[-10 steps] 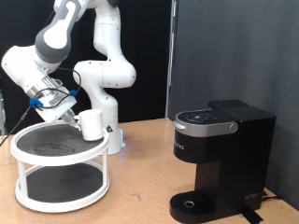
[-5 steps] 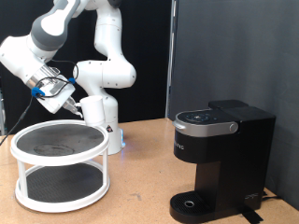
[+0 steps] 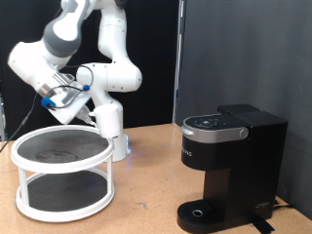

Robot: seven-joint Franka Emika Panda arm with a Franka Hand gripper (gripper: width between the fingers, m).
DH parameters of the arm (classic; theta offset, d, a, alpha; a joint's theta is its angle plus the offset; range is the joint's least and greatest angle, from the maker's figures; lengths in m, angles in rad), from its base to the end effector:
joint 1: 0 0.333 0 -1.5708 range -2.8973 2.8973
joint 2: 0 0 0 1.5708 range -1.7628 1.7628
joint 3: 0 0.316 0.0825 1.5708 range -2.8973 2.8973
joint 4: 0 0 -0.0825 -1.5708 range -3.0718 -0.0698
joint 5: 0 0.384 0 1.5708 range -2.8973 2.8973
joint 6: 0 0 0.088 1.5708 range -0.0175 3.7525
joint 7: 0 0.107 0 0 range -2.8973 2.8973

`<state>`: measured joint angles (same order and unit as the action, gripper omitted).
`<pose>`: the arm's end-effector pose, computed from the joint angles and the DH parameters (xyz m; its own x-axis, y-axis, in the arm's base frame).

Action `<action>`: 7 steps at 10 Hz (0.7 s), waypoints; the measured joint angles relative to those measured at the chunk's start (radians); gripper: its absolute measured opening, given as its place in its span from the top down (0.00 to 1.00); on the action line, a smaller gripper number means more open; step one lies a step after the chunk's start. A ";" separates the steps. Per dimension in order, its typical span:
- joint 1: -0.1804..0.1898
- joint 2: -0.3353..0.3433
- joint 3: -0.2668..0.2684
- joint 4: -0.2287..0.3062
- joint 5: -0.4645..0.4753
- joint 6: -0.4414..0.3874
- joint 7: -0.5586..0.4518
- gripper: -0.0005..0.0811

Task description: Make a cup of coffee with the keurig machine

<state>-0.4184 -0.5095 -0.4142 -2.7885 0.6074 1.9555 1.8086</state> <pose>0.2533 -0.1998 0.3373 -0.8890 -0.0612 -0.4538 -0.3373 0.7577 0.5587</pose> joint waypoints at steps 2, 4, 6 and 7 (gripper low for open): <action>0.039 0.001 0.080 -0.021 0.103 0.101 0.069 0.99; 0.080 0.007 0.166 -0.029 0.199 0.210 0.154 0.99; 0.125 0.022 0.234 -0.030 0.282 0.282 0.188 0.99; 0.143 0.031 0.259 -0.029 0.313 0.304 0.193 0.99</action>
<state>-0.2755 -0.4790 -0.1550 -2.8179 0.9203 2.2597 2.0013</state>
